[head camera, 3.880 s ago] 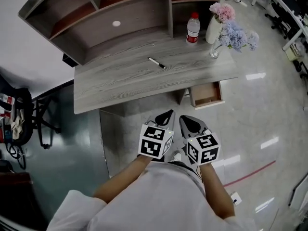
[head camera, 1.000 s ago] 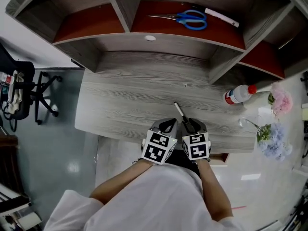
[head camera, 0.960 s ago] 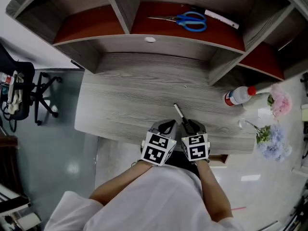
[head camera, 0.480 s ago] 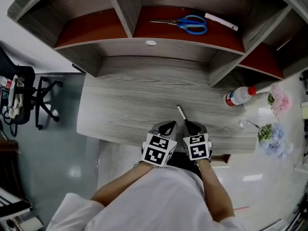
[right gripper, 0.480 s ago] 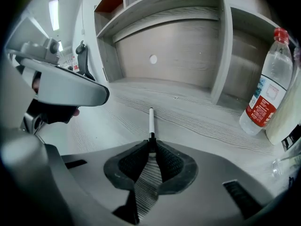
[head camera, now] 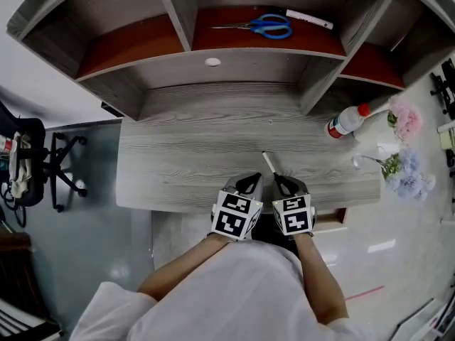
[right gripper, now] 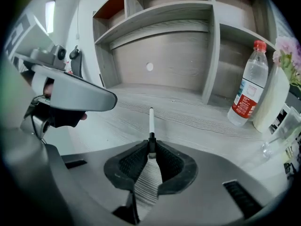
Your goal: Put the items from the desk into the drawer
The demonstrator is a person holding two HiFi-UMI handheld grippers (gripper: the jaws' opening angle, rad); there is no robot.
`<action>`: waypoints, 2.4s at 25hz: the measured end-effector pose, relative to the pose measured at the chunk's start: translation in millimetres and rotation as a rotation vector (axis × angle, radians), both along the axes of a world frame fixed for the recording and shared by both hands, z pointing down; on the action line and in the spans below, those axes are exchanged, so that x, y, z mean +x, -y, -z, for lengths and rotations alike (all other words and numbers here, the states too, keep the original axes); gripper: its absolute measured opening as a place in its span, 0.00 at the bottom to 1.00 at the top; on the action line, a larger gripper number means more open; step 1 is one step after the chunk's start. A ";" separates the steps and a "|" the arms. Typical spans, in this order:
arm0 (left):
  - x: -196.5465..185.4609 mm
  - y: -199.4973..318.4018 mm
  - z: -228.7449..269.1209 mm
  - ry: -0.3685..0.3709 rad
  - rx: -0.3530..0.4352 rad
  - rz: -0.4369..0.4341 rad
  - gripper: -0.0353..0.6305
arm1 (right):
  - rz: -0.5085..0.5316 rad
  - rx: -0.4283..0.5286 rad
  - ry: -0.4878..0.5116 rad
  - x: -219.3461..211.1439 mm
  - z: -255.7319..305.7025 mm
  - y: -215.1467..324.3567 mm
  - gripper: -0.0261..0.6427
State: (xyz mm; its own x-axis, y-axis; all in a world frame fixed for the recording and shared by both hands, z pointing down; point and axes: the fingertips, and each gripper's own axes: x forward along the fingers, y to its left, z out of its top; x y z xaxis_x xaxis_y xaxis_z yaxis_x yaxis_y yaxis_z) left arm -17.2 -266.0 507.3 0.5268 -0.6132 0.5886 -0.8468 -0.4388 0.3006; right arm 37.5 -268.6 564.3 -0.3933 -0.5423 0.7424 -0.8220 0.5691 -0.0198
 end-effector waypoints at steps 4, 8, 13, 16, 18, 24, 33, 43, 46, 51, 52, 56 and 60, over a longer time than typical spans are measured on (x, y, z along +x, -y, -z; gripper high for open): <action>2.0 -9.4 1.2 -0.006 0.010 -0.051 0.06 | -0.050 0.019 0.002 1.9 7.2 -15.1 0.11; 7.0 -20.6 1.1 -0.012 0.017 -0.105 0.06 | -0.109 0.037 0.002 8.1 12.3 -31.7 0.11; 20.4 -35.8 -0.4 -0.027 0.014 -0.179 0.06 | -0.192 0.056 0.004 22.6 19.3 -56.8 0.11; 33.0 -44.1 0.5 -0.035 0.009 -0.217 0.06 | -0.230 0.062 0.006 35.7 23.0 -70.6 0.11; 43.7 -49.7 1.1 -0.038 0.012 -0.244 0.06 | -0.251 0.068 0.002 46.2 25.7 -79.5 0.11; 81.1 -69.4 -1.9 -0.030 0.001 -0.311 0.06 | -0.310 0.078 0.001 84.0 31.9 -103.2 0.11; 145.1 -94.6 -6.3 -0.017 -0.012 -0.299 0.06 | -0.300 0.076 0.013 145.1 29.9 -137.1 0.11; 186.6 -123.2 -13.7 0.021 -0.023 -0.232 0.06 | -0.262 0.041 0.046 198.5 14.0 -173.4 0.11; 195.6 -130.6 -14.0 0.040 -0.027 -0.217 0.06 | -0.246 0.026 0.054 209.5 7.0 -180.4 0.11; 201.1 -138.3 -21.2 0.067 -0.035 -0.154 0.06 | -0.195 0.001 0.071 220.6 -14.2 -186.8 0.11; 201.9 -138.2 -23.8 0.070 -0.032 -0.141 0.06 | -0.188 -0.005 0.078 222.6 -20.7 -187.0 0.11; 209.6 -138.7 -35.0 0.080 -0.027 -0.109 0.06 | -0.158 -0.031 0.081 230.9 -46.9 -185.4 0.11; 213.2 -141.6 -47.4 0.083 -0.040 -0.059 0.06 | -0.128 -0.046 0.088 232.7 -70.3 -180.5 0.11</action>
State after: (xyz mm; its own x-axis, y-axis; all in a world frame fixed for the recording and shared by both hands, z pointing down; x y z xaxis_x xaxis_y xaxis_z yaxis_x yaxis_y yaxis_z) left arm 196.1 -124.3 554.6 0.5098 -0.5575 0.6553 -0.8424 -0.4780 0.2487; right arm 270.2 -88.1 634.6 -0.3877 -0.5587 0.7331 -0.8817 0.4567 -0.1182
